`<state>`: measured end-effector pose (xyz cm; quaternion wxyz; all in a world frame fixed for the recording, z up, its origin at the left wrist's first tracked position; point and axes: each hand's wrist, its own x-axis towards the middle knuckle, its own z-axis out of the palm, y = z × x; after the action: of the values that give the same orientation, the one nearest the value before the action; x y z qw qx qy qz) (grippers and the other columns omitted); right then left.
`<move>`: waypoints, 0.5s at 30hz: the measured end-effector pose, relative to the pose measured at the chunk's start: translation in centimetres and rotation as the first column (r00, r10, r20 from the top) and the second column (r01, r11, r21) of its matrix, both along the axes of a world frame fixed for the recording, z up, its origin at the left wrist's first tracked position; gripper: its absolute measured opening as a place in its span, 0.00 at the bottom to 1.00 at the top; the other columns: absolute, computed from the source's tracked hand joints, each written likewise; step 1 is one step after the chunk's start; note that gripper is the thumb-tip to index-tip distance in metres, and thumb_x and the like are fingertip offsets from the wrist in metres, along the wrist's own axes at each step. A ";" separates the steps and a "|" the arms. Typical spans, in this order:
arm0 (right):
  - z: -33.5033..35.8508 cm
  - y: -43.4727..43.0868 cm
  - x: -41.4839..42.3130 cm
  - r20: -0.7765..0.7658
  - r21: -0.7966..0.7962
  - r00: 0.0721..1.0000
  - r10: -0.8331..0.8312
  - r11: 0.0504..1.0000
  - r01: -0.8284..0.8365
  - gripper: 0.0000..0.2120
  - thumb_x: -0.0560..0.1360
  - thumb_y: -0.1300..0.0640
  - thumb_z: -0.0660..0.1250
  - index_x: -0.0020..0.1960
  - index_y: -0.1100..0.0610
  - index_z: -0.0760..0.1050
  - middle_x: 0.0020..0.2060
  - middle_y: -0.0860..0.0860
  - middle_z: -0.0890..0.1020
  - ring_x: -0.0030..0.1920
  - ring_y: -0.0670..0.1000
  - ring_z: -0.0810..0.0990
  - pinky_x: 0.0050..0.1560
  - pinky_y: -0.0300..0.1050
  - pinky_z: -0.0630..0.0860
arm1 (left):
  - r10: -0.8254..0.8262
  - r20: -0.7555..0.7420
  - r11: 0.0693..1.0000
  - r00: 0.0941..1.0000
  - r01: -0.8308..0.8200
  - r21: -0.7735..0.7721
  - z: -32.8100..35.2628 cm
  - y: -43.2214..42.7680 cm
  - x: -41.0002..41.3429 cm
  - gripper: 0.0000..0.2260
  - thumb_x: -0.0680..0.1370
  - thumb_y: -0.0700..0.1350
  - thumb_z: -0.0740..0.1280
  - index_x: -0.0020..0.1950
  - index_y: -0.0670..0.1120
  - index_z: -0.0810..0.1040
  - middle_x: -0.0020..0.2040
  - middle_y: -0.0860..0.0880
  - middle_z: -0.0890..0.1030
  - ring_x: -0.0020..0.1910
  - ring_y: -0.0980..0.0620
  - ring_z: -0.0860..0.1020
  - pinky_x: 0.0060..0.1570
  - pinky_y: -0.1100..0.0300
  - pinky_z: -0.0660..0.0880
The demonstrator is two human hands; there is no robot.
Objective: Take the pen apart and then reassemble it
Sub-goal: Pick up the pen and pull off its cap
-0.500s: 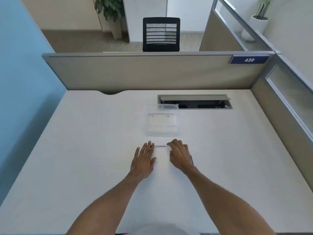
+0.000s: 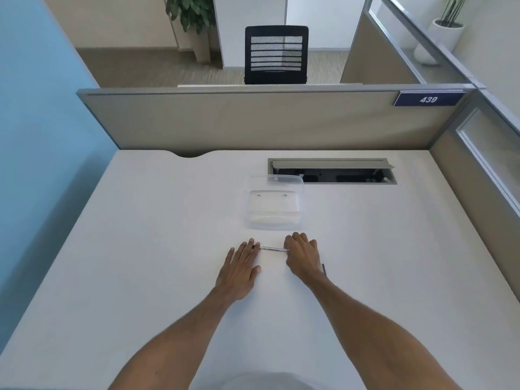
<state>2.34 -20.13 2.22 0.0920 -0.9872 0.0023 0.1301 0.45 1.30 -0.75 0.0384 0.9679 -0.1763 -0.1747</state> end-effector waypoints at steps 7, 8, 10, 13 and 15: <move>0.2 -0.3 0.1 -0.014 0.129 0.998 -0.059 0.990 0.060 0.13 0.87 0.63 0.64 0.68 0.55 0.80 0.66 0.49 0.80 0.73 0.52 0.74 0.74 0.51 0.69 | 0.105 -0.012 0.972 0.994 -0.105 -0.208 1.1 0.3 0.1 0.26 0.92 0.49 0.52 0.91 0.48 0.54 0.91 0.51 0.53 0.91 0.50 0.53 0.88 0.54 0.53; 0.3 -0.3 0.0 -0.019 0.152 0.997 -0.069 0.986 0.071 0.12 0.87 0.62 0.64 0.67 0.56 0.81 0.65 0.49 0.81 0.73 0.53 0.75 0.74 0.51 0.69 | 0.183 -0.047 0.928 0.982 -0.189 -0.321 1.4 0.1 0.1 0.25 0.91 0.47 0.55 0.90 0.47 0.58 0.90 0.50 0.57 0.90 0.50 0.57 0.87 0.54 0.58; 0.4 -0.3 -0.3 -0.034 0.208 0.996 -0.085 0.974 0.091 0.12 0.87 0.62 0.64 0.66 0.57 0.82 0.65 0.50 0.82 0.72 0.53 0.75 0.74 0.52 0.69 | 0.350 -0.153 0.774 0.924 -0.378 -0.509 2.1 -0.4 0.1 0.23 0.90 0.42 0.59 0.86 0.45 0.66 0.86 0.48 0.66 0.85 0.48 0.67 0.83 0.53 0.65; 0.6 0.0 -0.8 -0.060 0.283 0.992 -0.107 0.951 0.120 0.12 0.87 0.62 0.64 0.65 0.57 0.84 0.64 0.49 0.84 0.72 0.53 0.76 0.75 0.52 0.68 | 0.498 -0.281 0.561 0.821 -0.552 -0.617 3.0 -1.5 0.4 0.19 0.88 0.38 0.62 0.80 0.41 0.75 0.75 0.44 0.79 0.74 0.43 0.79 0.77 0.50 0.73; 0.9 0.3 -1.0 -0.073 0.340 0.988 -0.134 0.928 0.151 0.11 0.86 0.61 0.65 0.64 0.58 0.84 0.63 0.49 0.85 0.71 0.52 0.78 0.75 0.52 0.68 | 0.543 -0.347 0.447 0.765 -0.613 -0.652 3.6 -1.9 0.6 0.18 0.87 0.37 0.63 0.78 0.40 0.76 0.71 0.42 0.83 0.70 0.42 0.81 0.74 0.49 0.76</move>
<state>1.35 -19.87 3.07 0.2724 -0.9496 0.0533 0.1455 1.04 -0.65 2.80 0.4878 0.8593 0.1109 -0.1069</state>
